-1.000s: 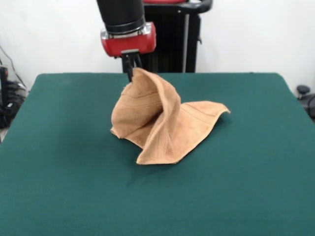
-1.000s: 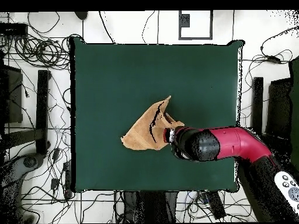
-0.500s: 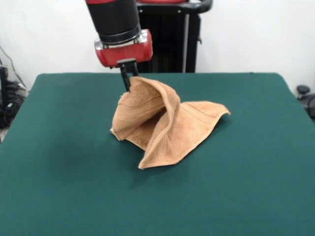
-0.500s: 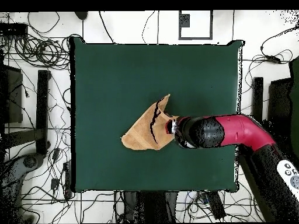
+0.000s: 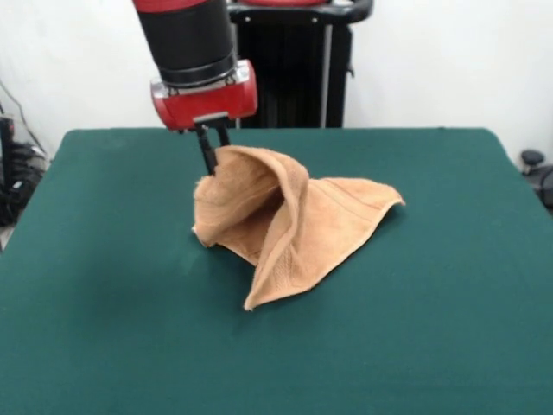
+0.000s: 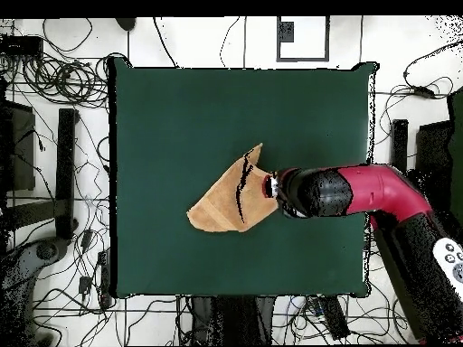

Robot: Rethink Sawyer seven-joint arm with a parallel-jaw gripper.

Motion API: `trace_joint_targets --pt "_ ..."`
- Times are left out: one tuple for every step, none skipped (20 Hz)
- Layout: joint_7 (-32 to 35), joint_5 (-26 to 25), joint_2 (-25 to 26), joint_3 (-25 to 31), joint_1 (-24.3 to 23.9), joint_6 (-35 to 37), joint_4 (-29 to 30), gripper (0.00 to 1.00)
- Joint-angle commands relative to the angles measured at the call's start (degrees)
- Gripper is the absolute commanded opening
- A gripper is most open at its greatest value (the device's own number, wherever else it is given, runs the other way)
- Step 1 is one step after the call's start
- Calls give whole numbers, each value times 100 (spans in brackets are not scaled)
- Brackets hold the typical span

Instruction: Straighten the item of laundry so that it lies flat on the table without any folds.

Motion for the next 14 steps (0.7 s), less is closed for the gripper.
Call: trace_joint_targets --pt "-1661 -317 -823 306 365 642 -439 0" --pt "-1678 -341 -903 298 397 695 -485 0" --pt "-1683 -356 -957 301 406 696 -495 0" --pt "-1681 -370 -1052 322 402 657 -481 0" --pt "-1695 -366 -1094 349 387 621 -468 0" --pt "-1709 -354 -1150 381 378 594 -466 0" --pt "-1739 -348 -1166 403 371 575 -473 0" --pt "-1784 -341 -1158 426 376 577 -516 0" --pt "-1811 -342 -1139 432 387 590 -551 0" --pt "-1871 -348 -1060 440 403 613 -632 0" --pt "-1923 -357 -1002 438 416 642 -714 0" --pt "-1975 -366 -943 435 428 671 -796 0" --pt "-2018 -370 -908 430 438 709 -869 0" --pt "-2114 -368 -837 427 454 807 -1019 0"
